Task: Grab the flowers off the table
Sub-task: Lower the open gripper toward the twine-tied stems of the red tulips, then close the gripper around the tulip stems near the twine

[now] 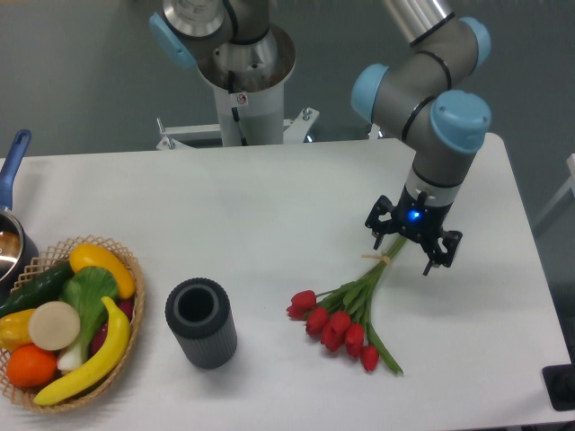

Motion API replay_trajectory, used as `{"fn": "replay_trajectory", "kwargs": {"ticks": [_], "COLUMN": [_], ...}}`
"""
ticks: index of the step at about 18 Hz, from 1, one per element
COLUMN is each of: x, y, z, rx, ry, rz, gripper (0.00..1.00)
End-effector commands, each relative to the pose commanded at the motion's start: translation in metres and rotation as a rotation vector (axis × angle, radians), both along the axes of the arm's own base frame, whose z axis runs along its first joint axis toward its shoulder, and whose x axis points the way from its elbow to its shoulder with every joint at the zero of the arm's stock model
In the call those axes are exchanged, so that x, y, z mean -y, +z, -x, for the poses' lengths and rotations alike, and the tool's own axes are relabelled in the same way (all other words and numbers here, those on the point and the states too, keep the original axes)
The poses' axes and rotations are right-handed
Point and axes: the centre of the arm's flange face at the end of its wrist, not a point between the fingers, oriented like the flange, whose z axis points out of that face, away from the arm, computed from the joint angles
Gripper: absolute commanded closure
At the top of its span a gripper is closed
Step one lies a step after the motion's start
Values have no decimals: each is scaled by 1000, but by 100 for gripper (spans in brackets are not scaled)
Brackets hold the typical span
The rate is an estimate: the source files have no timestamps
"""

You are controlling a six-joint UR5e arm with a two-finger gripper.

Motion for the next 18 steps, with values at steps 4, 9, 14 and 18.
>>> {"fn": "replay_trajectory", "kwargs": {"ticks": [4,9,14,18], "x": [-8,-17,-28,-39], "y": [-15,-30,-44,-55], "z": [-8,-12,-14,-21], "rx": [30,62,79,86], "ry": [-13,8,-6,-29], "rz": [6,17,28,34], "gripper": [0,0,0,0]}}
